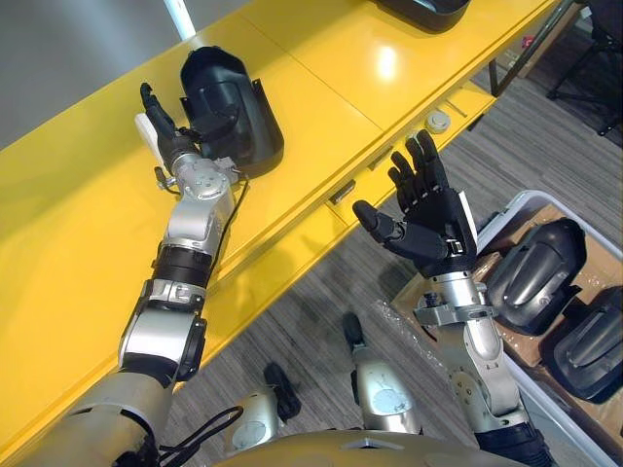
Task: Walk over and take three plastic housings, then place them on the shelf
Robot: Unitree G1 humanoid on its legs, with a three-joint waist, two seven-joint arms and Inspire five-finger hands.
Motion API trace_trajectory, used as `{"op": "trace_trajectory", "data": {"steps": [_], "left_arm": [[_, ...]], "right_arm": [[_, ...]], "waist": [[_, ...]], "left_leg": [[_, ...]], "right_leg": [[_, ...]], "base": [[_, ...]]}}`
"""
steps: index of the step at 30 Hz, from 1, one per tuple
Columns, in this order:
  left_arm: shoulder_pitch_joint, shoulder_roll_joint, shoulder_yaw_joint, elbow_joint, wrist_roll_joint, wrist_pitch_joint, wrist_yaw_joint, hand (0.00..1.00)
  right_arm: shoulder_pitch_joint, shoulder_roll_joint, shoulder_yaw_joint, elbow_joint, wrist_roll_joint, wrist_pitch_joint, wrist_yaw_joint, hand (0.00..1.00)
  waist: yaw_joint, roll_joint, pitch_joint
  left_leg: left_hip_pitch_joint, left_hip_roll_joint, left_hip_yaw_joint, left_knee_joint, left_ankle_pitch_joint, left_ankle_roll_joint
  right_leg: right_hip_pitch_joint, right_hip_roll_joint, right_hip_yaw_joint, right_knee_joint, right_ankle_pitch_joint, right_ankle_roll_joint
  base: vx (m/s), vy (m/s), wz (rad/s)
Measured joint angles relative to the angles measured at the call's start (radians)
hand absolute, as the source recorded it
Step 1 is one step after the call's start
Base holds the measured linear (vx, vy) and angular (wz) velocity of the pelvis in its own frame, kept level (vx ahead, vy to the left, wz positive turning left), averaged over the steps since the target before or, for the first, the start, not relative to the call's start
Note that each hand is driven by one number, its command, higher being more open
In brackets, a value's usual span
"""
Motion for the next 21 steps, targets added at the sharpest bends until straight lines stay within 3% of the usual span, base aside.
{"op": "trace_trajectory", "data": {"steps": [6,11,17,21], "left_arm": [[0.001,0.000,0.009,-0.067,-0.046,-0.096,-0.006,1.00],[0.003,0.000,-0.005,-0.336,-0.037,-0.133,-0.022,1.00],[0.038,0.036,0.005,-0.516,-0.051,-0.206,-0.089,1.00],[0.161,0.040,0.071,-0.609,-0.127,-0.250,-0.110,1.00]], "right_arm": [[0.000,0.002,0.011,-0.001,-0.001,0.000,0.019,1.00],[0.001,0.004,0.041,-0.001,-0.053,0.001,0.014,1.00],[0.000,-0.001,0.058,-0.004,-0.135,0.000,-0.031,1.00],[-0.045,-0.001,0.064,-0.004,-0.115,0.002,-0.031,1.00]], "waist": [[0.002,0.000,0.000],[0.008,0.002,-0.001],[0.036,0.029,-0.017],[0.065,0.060,-0.049]], "left_leg": [[0.001,-0.012,-0.009,-0.011,0.011,0.002],[0.010,-0.013,-0.027,-0.014,0.013,0.002],[0.045,-0.019,-0.057,-0.061,0.041,-0.002],[0.076,-0.027,-0.084,-0.118,0.076,-0.012]], "right_leg": [[0.002,-0.005,-0.008,0.000,0.002,-0.002],[0.020,-0.007,-0.032,0.000,0.001,-0.004],[0.056,-0.012,-0.074,-0.001,-0.015,-0.021],[0.076,-0.006,-0.111,-0.003,-0.022,-0.029]], "base": [[-0.05,0.000,0.05],[-0.04,0.001,0.10],[-0.03,-0.020,0.15],[-0.01,-0.042,0.20]]}}
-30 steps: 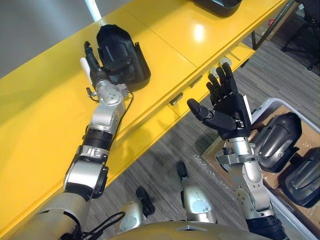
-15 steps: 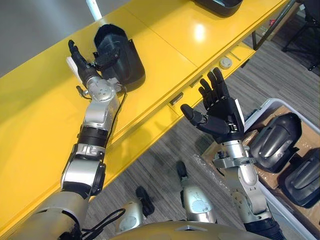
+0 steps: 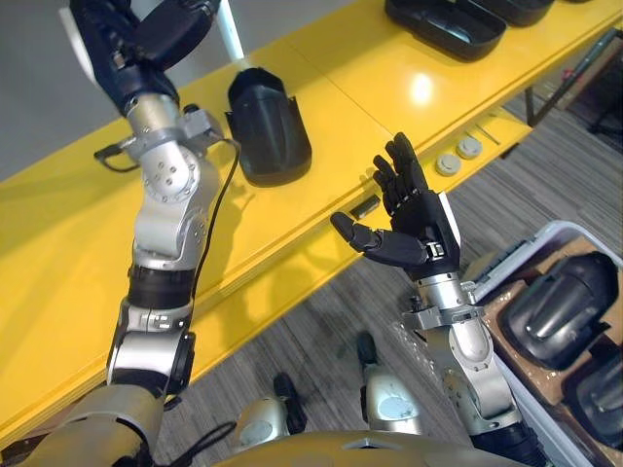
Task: Walk over and take three plastic housings, then place them on the shelf
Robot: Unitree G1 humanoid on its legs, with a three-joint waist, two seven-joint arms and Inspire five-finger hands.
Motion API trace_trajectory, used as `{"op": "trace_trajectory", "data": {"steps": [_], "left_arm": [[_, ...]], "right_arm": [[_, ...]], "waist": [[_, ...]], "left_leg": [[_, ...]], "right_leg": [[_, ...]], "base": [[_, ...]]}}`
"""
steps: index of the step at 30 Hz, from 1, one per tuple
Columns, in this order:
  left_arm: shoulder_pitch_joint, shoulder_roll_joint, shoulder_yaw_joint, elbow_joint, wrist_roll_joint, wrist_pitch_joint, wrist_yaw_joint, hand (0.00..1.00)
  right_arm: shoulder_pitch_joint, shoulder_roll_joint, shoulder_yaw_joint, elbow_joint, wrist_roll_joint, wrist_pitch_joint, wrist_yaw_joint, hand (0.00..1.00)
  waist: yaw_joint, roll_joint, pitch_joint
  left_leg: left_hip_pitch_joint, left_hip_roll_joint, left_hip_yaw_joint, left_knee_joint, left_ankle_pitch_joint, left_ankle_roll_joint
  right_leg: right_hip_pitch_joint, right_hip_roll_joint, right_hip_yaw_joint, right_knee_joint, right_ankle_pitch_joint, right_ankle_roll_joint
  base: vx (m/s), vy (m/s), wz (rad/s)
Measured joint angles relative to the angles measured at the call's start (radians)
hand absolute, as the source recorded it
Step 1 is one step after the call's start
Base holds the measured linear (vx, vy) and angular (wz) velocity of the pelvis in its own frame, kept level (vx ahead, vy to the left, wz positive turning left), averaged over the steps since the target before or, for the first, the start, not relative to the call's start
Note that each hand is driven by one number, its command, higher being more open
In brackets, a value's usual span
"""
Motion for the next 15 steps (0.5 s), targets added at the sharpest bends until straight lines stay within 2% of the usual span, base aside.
{"op": "trace_trajectory", "data": {"steps": [3,4,6,7,8,10,15], "left_arm": [[0.123,-0.002,0.063,-0.038,-0.043,-0.038,-0.025,1.00],[0.175,-0.005,0.079,-0.067,-0.040,-0.048,-0.032,1.00],[0.333,-0.034,0.101,-0.162,-0.008,-0.056,-0.076,1.00],[0.367,-0.046,0.098,-0.177,0.013,-0.056,-0.092,1.00],[0.463,-0.070,0.092,-0.209,0.057,-0.056,-0.146,1.00],[0.560,-0.085,0.083,-0.225,0.094,-0.057,-0.215,1.00],[0.741,-0.134,0.036,-0.228,0.093,-0.077,-0.382,1.00]], "right_arm": [[-0.046,0.000,0.022,0.002,-0.004,0.007,-0.005,1.00],[-0.060,0.000,0.036,0.005,-0.010,0.009,-0.019,1.00],[-0.106,0.002,0.078,0.040,-0.023,0.015,-0.047,1.00],[-0.118,0.003,0.086,0.051,-0.023,0.021,-0.052,1.00],[-0.152,0.004,0.109,0.085,-0.021,0.042,-0.063,1.00],[-0.204,0.011,0.139,0.132,-0.021,0.077,-0.062,1.00],[-0.358,0.095,0.214,0.304,-0.012,0.156,-0.062,1.00]], "waist": [[0.026,0.010,-0.036],[0.031,0.008,-0.047],[0.068,0.001,-0.075],[0.078,-0.002,-0.081],[0.103,-0.008,-0.102],[0.141,-0.019,-0.116],[0.211,-0.033,-0.136]], "left_leg": [[0.015,-0.001,-0.031,-0.041,0.028,-0.006],[0.017,-0.001,-0.046,-0.051,0.036,-0.008],[0.026,0.000,-0.077,-0.075,0.056,-0.012],[0.028,0.000,-0.089,-0.078,0.060,-0.013],[0.033,-0.001,-0.116,-0.092,0.068,-0.017],[0.042,-0.001,-0.142,-0.107,0.079,-0.022],[0.042,-0.003,-0.204,-0.124,0.097,-0.031]], "right_leg": [[0.017,0.001,-0.042,-0.004,-0.009,-0.001],[0.023,0.001,-0.059,-0.005,-0.012,-0.004],[0.038,0.001,-0.097,-0.005,-0.029,-0.005],[0.045,0.001,-0.113,-0.005,-0.034,-0.005],[0.061,0.001,-0.149,-0.005,-0.048,-0.013],[0.079,-0.001,-0.179,-0.005,-0.059,-0.024],[0.109,-0.001,-0.248,-0.005,-0.074,-0.030]], "base": [[-0.03,-0.041,0.29],[-0.03,-0.036,0.40],[-0.04,-0.035,0.46],[-0.04,-0.033,0.63],[-0.02,-0.026,0.57],[-0.01,-0.015,0.49],[0.00,-0.021,0.37]]}}
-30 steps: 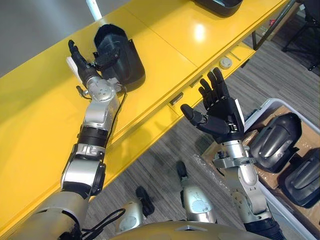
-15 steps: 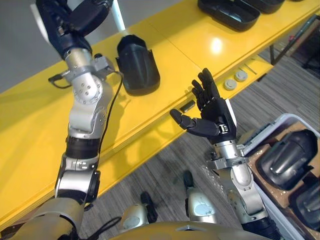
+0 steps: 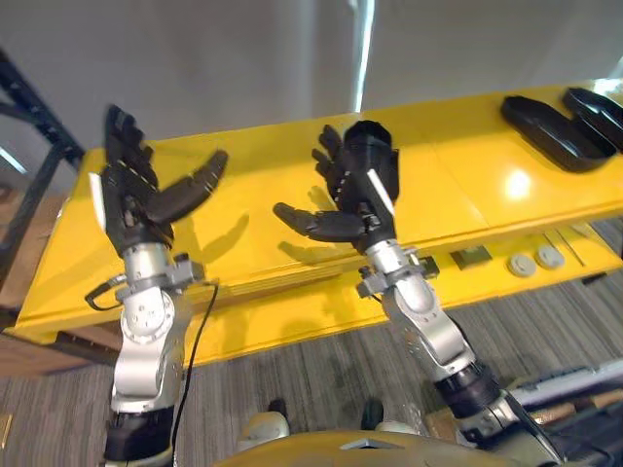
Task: Walk over and take three plastic housings, then place them on the shelf
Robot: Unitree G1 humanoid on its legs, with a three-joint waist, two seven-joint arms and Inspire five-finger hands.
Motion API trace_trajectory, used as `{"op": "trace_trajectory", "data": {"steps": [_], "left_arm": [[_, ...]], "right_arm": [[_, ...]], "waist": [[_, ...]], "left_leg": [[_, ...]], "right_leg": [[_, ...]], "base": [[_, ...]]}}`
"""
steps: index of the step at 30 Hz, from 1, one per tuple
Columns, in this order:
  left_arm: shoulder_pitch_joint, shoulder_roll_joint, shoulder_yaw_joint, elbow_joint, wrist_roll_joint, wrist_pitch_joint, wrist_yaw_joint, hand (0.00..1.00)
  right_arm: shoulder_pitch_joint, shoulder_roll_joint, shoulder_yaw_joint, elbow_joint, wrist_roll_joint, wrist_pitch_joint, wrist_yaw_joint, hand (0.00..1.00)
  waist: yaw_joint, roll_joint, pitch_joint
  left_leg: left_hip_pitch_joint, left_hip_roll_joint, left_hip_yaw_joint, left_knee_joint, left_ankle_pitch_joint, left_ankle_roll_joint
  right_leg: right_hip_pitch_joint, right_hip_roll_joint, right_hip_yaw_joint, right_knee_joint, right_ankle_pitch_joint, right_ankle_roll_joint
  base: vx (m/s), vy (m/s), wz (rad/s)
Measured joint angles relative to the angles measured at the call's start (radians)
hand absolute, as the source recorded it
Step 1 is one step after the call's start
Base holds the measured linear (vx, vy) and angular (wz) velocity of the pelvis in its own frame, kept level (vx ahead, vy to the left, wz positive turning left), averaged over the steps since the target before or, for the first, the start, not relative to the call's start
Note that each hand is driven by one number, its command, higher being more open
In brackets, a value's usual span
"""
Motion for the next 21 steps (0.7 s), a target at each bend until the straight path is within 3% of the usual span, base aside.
{"op": "trace_trajectory", "data": {"steps": [4,8,13,21], "left_arm": [[0.035,-0.025,-0.051,0.000,-0.001,-0.045,-0.100,1.00],[0.047,-0.031,-0.095,-0.006,-0.001,-0.082,-0.191,1.00],[0.055,-0.032,-0.167,-0.006,-0.003,-0.090,-0.233,1.00],[0.055,-0.039,-0.239,0.030,-0.010,-0.095,-0.250,1.00]], "right_arm": [[-0.032,0.045,0.062,0.072,-0.001,0.027,-0.004,1.00],[-0.034,0.058,0.102,0.097,-0.011,0.076,-0.064,1.00],[-0.067,0.071,0.102,0.195,-0.009,0.158,-0.177,1.00],[-0.089,0.080,0.101,0.274,-0.013,0.166,-0.267,1.00]], "waist": [[0.028,0.001,-0.002],[0.029,0.006,-0.006],[0.029,0.013,-0.013],[0.027,0.016,-0.018]], "left_leg": [[0.000,0.000,-0.020,-0.001,0.002,-0.002],[0.000,0.001,-0.034,-0.004,0.003,-0.003],[0.001,0.004,-0.036,-0.017,0.011,-0.007],[0.007,0.024,-0.030,-0.034,0.019,-0.018]], "right_leg": [[0.011,0.001,-0.023,0.000,-0.007,-0.005],[0.019,0.001,-0.039,0.000,-0.013,-0.006],[0.014,0.004,-0.043,0.000,-0.016,-0.007],[0.007,0.020,-0.039,0.000,-0.013,-0.008]], "base": [[0.01,-0.004,0.18],[0.02,0.004,0.10],[0.00,0.001,0.01],[0.01,-0.007,-0.02]]}}
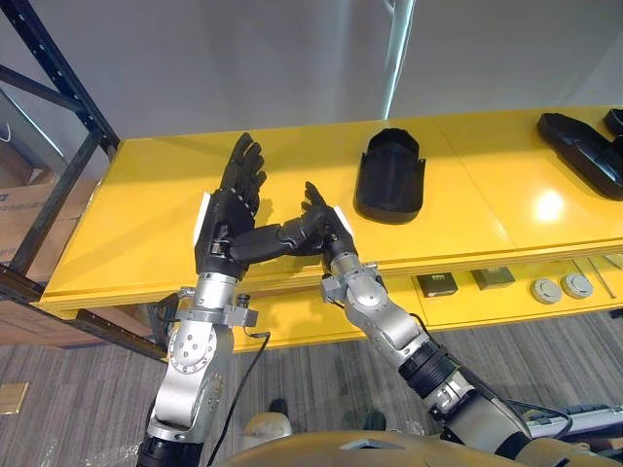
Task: Walk over and take three plastic housings, then place them on the shelf
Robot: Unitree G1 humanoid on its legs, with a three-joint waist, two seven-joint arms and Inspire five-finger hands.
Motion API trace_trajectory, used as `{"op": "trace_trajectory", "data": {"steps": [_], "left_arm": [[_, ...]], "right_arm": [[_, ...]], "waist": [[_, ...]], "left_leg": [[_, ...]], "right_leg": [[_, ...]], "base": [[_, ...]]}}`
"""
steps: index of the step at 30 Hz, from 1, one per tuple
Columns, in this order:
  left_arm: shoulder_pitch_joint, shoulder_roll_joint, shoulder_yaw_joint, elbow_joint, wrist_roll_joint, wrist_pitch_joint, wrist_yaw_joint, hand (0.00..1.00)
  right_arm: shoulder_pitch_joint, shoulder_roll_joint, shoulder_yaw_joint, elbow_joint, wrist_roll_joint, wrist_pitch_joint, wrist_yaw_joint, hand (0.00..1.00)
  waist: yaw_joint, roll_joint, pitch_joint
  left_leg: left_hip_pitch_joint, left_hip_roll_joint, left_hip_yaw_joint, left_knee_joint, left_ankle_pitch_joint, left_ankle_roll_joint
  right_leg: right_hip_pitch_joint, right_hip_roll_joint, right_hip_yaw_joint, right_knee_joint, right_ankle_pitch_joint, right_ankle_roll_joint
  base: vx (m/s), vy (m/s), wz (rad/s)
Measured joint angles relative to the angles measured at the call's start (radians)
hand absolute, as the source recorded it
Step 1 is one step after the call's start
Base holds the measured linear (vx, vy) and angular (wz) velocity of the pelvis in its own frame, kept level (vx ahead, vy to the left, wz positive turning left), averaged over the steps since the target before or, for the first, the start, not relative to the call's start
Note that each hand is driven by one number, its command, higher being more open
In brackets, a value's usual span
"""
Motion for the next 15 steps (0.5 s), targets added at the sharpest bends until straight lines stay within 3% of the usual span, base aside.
{"op": "trace_trajectory", "data": {"steps": [7,15], "left_arm": [[0.000,-0.011,-0.053,0.053,-0.038,-0.001,-0.059,1.00],[0.000,-0.010,-0.100,0.073,-0.036,-0.001,-0.111,1.00]], "right_arm": [[-0.029,0.031,-0.037,0.089,-0.001,-0.041,-0.094,1.00],[-0.016,0.033,-0.077,0.091,-0.036,-0.057,-0.128,1.00]], "waist": [[0.000,0.000,-0.002],[-0.003,0.001,-0.003]], "left_leg": [[0.013,0.012,0.005,-0.018,0.013,-0.011],[0.013,0.013,0.006,-0.021,0.013,-0.012]], "right_leg": [[0.002,0.015,-0.001,0.000,-0.011,-0.010],[0.001,0.016,-0.004,0.000,-0.013,-0.012]], "base": [[0.00,-0.007,-0.02],[0.00,0.000,0.00]]}}
